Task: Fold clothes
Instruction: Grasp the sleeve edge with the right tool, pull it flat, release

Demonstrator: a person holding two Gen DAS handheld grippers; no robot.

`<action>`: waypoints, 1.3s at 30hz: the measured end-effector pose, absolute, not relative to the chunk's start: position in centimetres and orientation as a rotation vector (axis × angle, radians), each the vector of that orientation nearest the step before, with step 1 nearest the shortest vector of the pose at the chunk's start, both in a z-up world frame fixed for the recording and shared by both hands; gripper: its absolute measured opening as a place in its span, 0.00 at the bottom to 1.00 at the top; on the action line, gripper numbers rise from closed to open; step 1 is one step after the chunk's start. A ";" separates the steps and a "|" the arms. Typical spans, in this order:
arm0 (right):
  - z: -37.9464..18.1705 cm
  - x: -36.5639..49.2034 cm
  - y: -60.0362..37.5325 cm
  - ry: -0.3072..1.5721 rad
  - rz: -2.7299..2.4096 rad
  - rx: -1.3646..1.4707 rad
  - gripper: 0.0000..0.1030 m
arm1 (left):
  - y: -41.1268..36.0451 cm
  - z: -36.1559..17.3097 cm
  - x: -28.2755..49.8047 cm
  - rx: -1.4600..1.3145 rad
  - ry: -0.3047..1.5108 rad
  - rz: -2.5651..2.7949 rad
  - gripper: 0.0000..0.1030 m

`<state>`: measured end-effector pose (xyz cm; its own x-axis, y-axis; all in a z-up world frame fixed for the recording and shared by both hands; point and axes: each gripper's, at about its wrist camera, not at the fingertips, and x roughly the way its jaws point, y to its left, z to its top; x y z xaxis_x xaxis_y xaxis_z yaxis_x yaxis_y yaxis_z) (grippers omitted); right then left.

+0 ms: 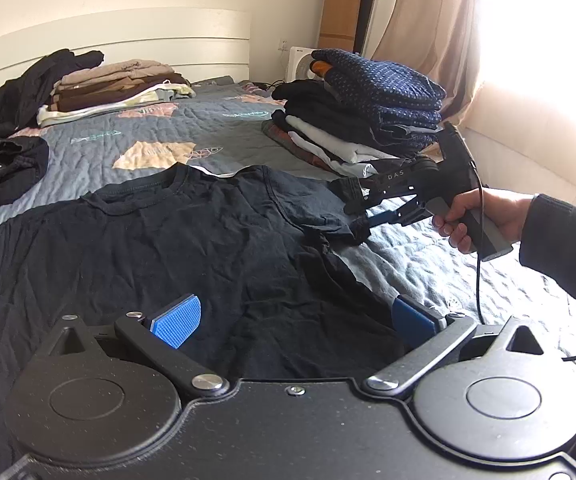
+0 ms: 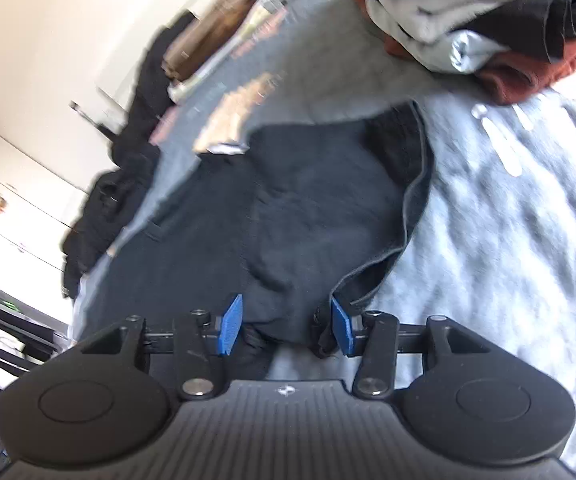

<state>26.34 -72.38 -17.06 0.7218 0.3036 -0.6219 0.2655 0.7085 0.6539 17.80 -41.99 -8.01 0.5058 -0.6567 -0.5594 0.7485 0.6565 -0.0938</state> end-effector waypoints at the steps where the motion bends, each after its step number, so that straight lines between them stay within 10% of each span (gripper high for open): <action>1: -17.1 26.5 -72.5 0.798 0.023 0.801 0.54 | -41.9 -8.0 17.8 0.168 0.599 -0.852 1.00; 9: -17.5 27.4 -72.8 0.776 0.065 0.830 0.55 | -42.0 -8.4 18.1 0.169 0.610 -0.846 1.00; 15: -17.7 28.0 -72.4 0.850 0.025 0.791 0.07 | -41.9 -8.7 18.2 0.176 0.622 -0.844 1.00; 39: -16.6 26.4 -73.8 0.883 -0.171 0.576 0.05 | -41.8 -8.4 18.3 0.175 0.619 -0.849 1.00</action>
<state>26.40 -73.76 -16.55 0.6324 0.0910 -0.7692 0.3710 0.8362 0.4040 18.26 -41.77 -8.44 0.4983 -0.6485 -0.5755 0.7467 0.6583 -0.0952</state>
